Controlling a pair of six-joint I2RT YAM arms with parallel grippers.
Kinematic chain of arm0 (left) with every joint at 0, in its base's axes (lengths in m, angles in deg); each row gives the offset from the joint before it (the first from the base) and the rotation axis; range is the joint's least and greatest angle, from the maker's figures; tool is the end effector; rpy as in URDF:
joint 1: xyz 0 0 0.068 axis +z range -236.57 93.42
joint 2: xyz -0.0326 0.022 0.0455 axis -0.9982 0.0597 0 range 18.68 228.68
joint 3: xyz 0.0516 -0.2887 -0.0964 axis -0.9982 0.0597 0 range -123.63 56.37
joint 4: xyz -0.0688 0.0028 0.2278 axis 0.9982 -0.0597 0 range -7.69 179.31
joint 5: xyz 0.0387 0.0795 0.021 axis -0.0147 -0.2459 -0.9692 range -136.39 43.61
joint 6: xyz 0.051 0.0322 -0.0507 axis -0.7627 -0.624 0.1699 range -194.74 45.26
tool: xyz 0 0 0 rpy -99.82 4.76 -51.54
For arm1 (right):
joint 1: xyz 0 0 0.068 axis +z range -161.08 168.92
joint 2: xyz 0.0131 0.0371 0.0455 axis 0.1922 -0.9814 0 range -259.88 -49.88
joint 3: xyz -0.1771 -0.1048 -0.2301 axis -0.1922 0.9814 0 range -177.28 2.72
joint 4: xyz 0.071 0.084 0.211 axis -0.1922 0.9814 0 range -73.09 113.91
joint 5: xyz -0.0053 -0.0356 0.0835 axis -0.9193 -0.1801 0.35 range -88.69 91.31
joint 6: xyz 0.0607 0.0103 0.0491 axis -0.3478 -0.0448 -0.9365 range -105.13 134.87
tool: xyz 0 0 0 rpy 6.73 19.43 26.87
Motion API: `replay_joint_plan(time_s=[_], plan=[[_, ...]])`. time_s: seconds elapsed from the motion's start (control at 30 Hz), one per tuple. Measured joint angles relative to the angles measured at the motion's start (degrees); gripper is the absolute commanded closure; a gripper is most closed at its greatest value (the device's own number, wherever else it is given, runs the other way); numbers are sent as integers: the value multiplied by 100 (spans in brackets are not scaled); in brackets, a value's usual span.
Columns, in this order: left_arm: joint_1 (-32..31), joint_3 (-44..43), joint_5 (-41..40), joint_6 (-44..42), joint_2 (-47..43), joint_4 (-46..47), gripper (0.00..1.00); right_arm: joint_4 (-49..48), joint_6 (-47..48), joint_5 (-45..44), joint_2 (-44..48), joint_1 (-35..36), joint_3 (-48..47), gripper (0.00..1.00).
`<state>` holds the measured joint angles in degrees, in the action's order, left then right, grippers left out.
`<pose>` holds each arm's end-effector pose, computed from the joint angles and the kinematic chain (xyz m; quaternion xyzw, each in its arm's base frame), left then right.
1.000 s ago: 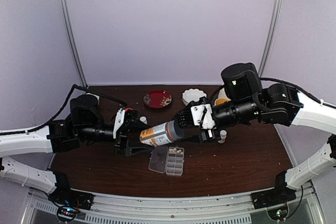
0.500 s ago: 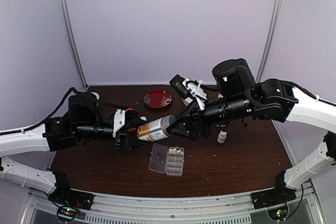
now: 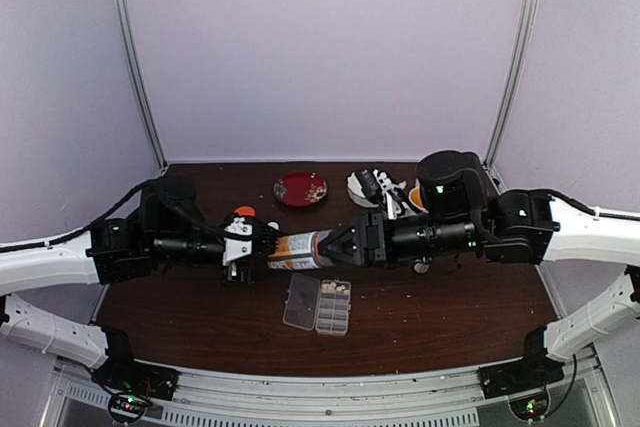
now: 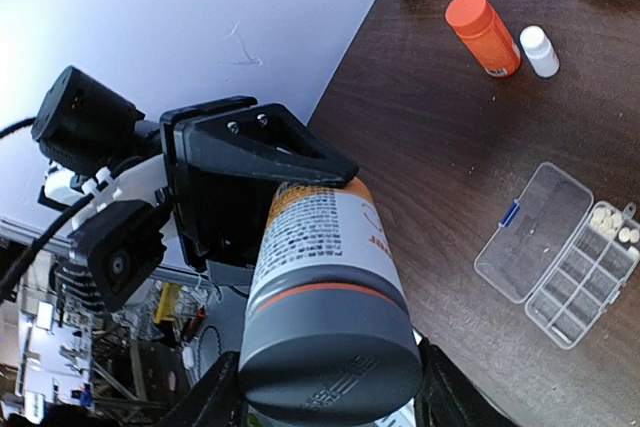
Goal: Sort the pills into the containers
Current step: Screw the lid of the pill bottle onto the pill bottle, then pass from the left arm to the right
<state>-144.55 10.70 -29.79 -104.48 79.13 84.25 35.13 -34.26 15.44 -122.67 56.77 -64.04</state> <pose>0.1056 -0.2051 0.3302 0.6209 0.5265 -0.2533 0.5227 0.0915 0.2683 0.3803 -0.2014 0.8115 0.5133 0.1935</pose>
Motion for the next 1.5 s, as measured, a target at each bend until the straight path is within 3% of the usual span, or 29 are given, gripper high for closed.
replay_joint_plan(time_s=[0.43, 0.7, 0.8, 0.83, 0.87, 0.9, 1.13, 1.37, 1.5], plan=[[-44, 0, -463, -1064, 151, 22, 100, -1176, -2006, -92, 199, -72, 927, 100], [-74, 4, -570, -1150, 192, 323, 100, -1095, -2046, -273, 295, -116, 872, 100], [-105, 61, -570, -1058, 192, 621, 78, -953, -1808, -343, 365, -149, 769, 100], [-114, 98, -570, -1014, 192, 739, 58, -909, -1714, -345, 387, -166, 743, 100], [-125, 146, -573, -953, 192, 874, 26, -833, -1611, -332, 396, -197, 688, 100], [-129, 199, -573, -883, 192, 1003, 6, -763, -1510, -306, 396, -225, 636, 100], [-166, 297, -350, -297, 214, 1506, 3, 557, -234, -256, 393, -798, 26, 100], [-170, 503, -490, 343, 26, 1423, 2, 3161, 1851, -555, -24, -1462, -1360, 100], [-170, 507, -822, 791, -122, 1335, 2, 4282, 2673, -909, -258, -1788, -1440, 99]])
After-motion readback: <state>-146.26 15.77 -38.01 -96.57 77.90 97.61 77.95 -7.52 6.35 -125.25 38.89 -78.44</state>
